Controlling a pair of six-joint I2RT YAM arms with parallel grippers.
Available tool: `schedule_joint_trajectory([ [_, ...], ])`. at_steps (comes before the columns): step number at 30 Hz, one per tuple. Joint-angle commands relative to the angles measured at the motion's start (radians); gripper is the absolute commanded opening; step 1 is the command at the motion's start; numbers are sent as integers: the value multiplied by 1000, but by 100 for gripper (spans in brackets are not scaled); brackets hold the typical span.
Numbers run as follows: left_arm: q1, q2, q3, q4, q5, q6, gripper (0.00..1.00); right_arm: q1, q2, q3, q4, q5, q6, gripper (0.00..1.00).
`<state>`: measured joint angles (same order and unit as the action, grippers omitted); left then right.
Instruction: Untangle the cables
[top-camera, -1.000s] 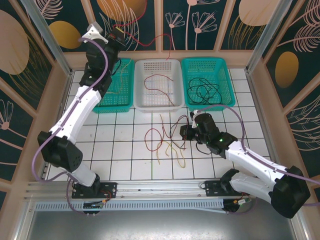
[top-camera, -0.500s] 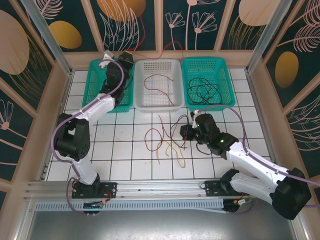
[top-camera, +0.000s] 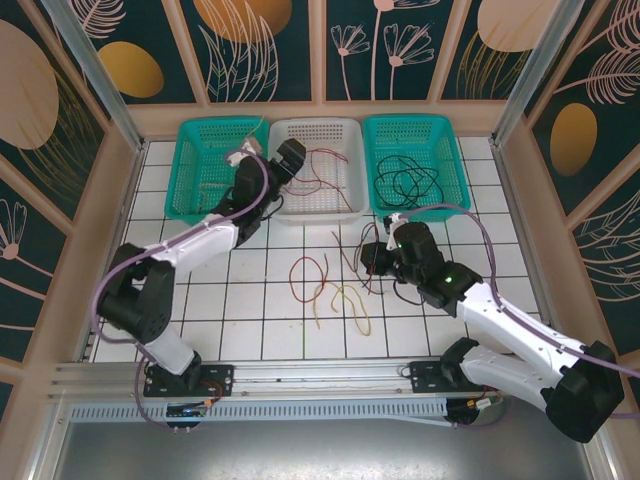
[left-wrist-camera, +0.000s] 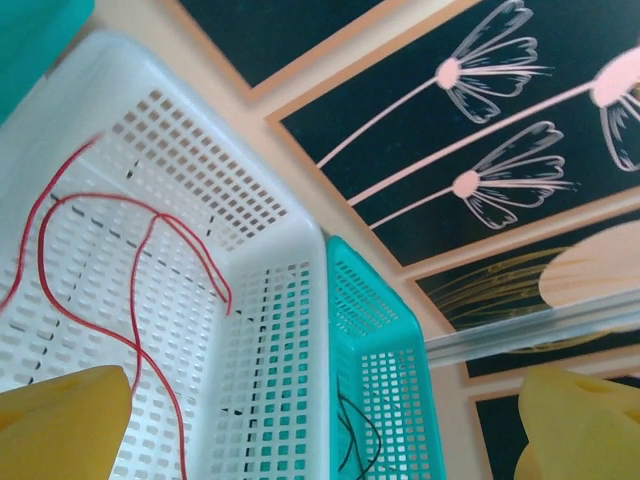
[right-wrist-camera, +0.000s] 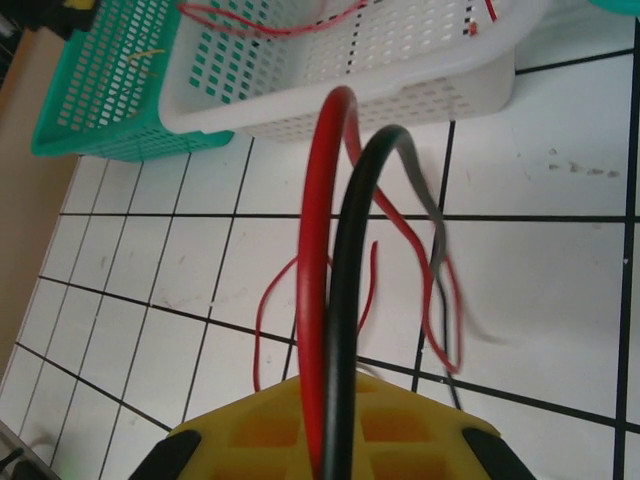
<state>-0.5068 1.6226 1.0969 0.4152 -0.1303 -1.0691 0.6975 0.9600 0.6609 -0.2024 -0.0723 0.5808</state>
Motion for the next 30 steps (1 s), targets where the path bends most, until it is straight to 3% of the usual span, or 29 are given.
schedule_joint_trajectory([
  [1,5,-112,128,-178,34,194,99,-8,4,66,-41,21,-40,9],
  [6,10,-197,280,-524,-3,398,99,-6,27,151,-102,4,-95,9],
  [10,30,-274,224,-581,159,437,92,1,39,207,-132,-49,-135,9],
  [15,30,-355,82,-489,466,403,72,13,55,294,-170,-101,-182,9],
  [18,30,-424,-47,-389,586,365,67,14,62,337,-153,-189,-180,9],
  [25,21,-540,-309,-115,678,242,79,22,96,429,-91,-367,-159,9],
  [30,9,-507,-367,-52,716,217,75,27,110,482,-86,-425,-156,9],
])
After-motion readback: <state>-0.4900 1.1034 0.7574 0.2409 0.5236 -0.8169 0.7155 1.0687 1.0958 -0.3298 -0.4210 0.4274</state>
